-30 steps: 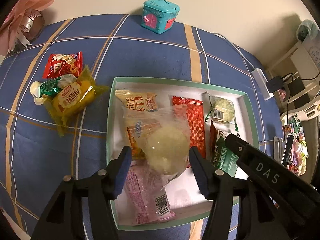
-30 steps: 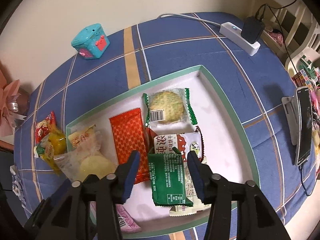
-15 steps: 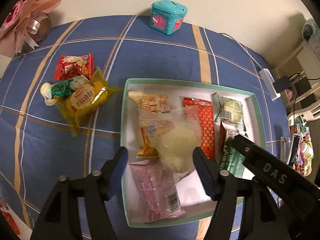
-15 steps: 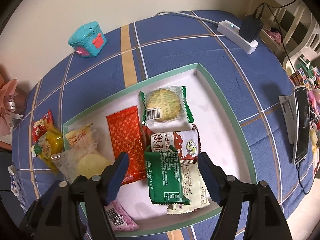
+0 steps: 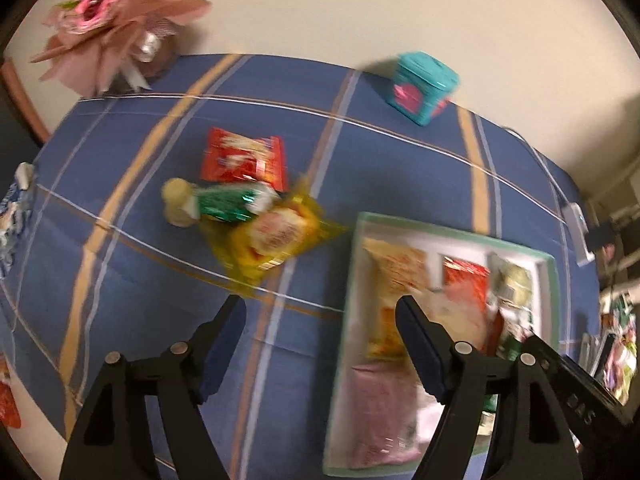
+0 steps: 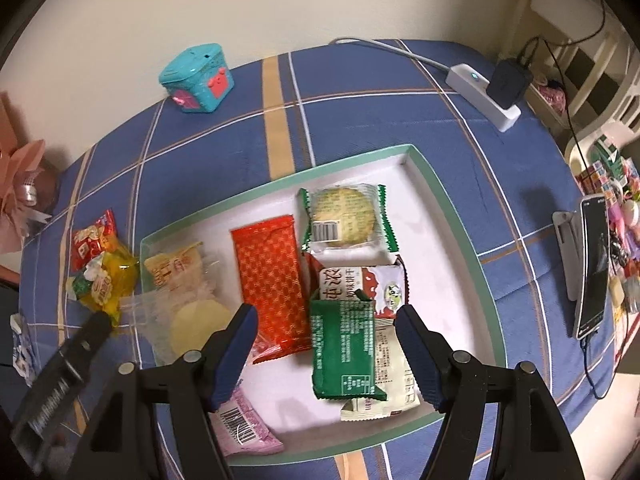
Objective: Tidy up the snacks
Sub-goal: 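Move both tools back from the tray to the snack pile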
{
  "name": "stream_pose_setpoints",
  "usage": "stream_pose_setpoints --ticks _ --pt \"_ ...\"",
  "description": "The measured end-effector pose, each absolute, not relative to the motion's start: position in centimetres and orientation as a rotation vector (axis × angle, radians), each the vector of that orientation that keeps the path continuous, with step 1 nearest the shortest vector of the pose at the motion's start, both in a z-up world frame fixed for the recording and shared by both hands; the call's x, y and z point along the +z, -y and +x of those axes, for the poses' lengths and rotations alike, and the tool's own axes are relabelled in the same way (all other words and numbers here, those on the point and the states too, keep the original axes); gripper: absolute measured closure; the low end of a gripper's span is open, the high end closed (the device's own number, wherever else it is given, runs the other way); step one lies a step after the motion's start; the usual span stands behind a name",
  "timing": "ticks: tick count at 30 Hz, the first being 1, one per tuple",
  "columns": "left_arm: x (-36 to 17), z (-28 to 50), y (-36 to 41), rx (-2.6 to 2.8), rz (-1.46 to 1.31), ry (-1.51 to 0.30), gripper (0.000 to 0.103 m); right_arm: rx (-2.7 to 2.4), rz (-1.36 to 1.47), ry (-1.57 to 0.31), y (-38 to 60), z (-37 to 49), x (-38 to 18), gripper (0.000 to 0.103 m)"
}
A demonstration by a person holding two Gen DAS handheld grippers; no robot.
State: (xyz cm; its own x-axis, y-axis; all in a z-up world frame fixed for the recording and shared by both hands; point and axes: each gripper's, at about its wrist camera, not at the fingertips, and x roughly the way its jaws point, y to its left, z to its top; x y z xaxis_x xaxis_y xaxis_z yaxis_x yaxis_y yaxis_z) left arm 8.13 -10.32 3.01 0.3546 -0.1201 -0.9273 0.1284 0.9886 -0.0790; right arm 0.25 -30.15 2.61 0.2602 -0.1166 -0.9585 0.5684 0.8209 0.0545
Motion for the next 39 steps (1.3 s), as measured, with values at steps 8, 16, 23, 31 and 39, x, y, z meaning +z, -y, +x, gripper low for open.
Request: stream_pose_setpoints --ticks 8,16,23,31,39 --pt "3.1 9.5 7.6 -0.071 0.037 -1.175 0.024 -0.431 0.357 -1.249 27.7 1.3 2.4 0.028" --pt "2.5 9.9 6.7 -0.041 0.045 -1.181 0.006 -0.406 0.299 -1.235 26.7 1.7 2.3 0.000" --pt "2.0 10.2 6.4 -0.040 0.048 -1.192 0.000 -0.396 0.261 -1.235 26.3 2.0 2.0 0.000" --pt "2.4 10.5 5.6 -0.048 0.011 -1.164 0.000 -0.372 0.219 -1.235 25.1 2.5 2.2 0.000" --pt "3.5 11.4 2.0 0.050 0.028 -1.086 0.000 -0.319 0.174 -1.241 21.7 3.7 2.3 0.000"
